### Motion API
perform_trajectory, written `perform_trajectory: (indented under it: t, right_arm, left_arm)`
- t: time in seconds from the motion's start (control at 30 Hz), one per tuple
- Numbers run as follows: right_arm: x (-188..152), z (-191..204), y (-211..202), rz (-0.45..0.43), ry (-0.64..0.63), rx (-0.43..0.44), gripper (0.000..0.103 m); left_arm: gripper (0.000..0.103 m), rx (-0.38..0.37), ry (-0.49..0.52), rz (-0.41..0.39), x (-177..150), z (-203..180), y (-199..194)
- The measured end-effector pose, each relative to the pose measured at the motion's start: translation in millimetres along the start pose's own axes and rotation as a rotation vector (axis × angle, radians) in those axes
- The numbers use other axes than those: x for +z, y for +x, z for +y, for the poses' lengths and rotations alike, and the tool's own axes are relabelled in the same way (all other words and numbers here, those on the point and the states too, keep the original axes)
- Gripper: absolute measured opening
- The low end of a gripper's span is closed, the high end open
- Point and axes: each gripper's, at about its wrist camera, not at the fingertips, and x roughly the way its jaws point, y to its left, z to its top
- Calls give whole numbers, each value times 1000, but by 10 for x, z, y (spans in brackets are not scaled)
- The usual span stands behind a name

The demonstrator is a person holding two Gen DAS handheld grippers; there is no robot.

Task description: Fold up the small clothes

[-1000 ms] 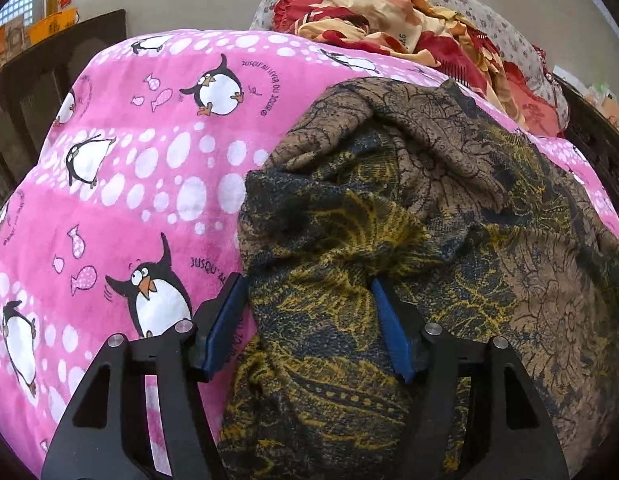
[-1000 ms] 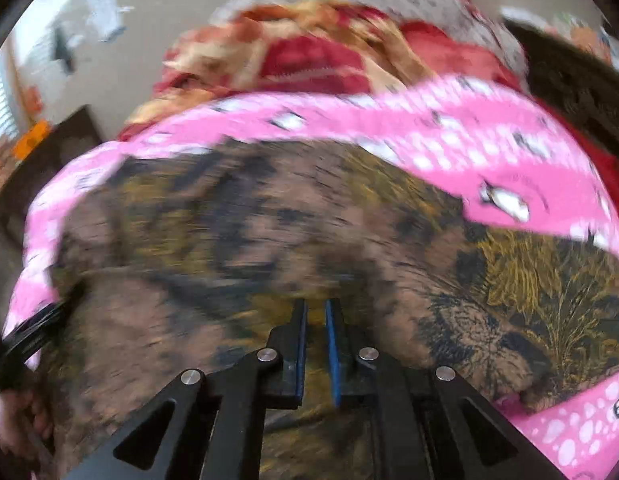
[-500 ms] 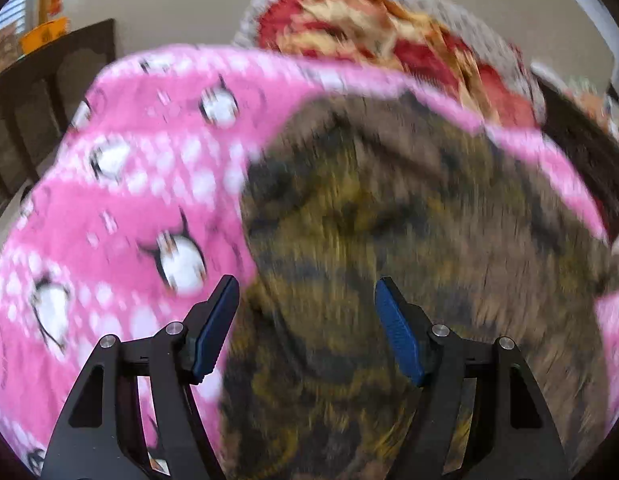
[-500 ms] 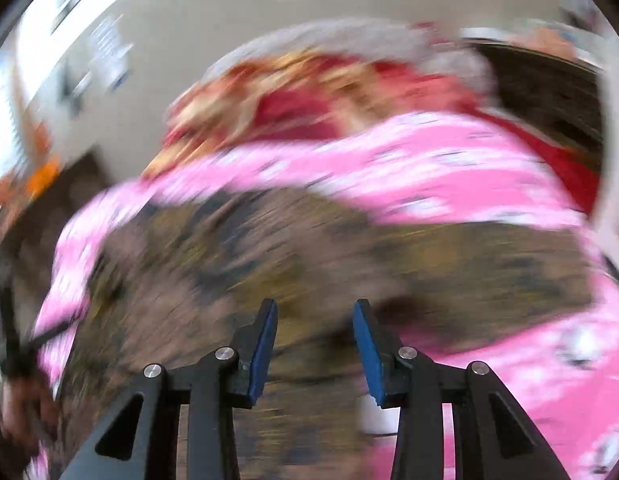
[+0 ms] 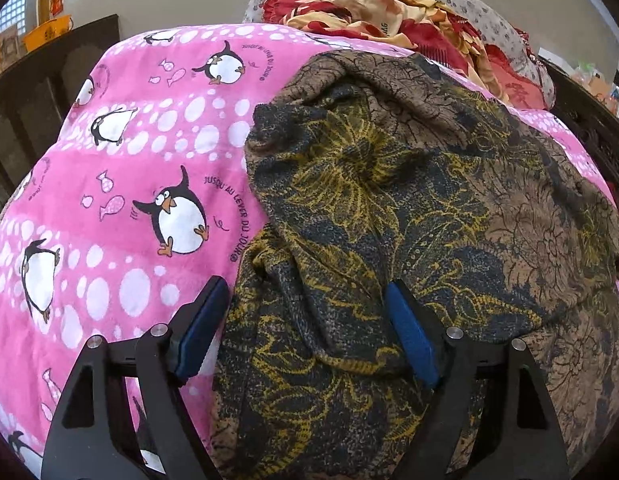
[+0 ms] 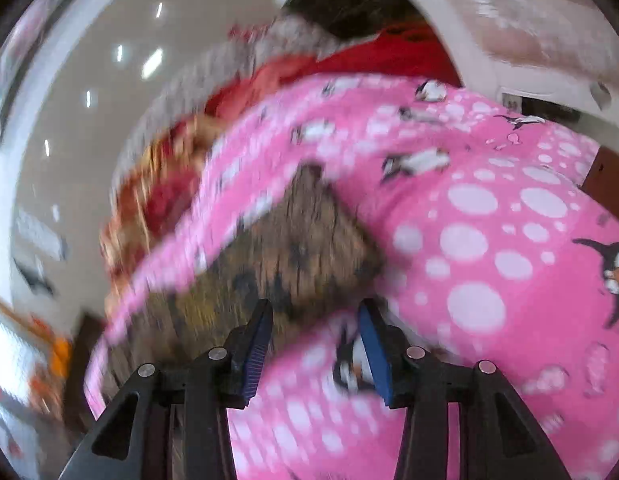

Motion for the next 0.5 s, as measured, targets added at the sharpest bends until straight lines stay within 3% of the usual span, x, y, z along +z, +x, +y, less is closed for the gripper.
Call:
perform_trajectory:
  t: [0.1,0.13,0.2,0.3,0.43,0.5]
  right_arm:
    - [126,-22,95,-82,103,22,40]
    - [157,24,103,-83,96,6,24]
    - [248,124,59,-56,37,-23,7]
    - [414,405,-233,-84,-104,-69,6]
    - [922,712,-926,-238,-221,-179,6]
    - [1134,875,-1192,-275,-285,-219,6]
  left_arm:
    - [81,-2,-3,1,14,9,9]
    - [81,-1,-3,1,14,12,9]
    - [81,-2,-3,1,14,19,9]
    - [81,-1,-2,2,13,12,14]
    - [81,-3,-4,1,15,9,16]
    - [81,-2,-3,2,11,10,11]
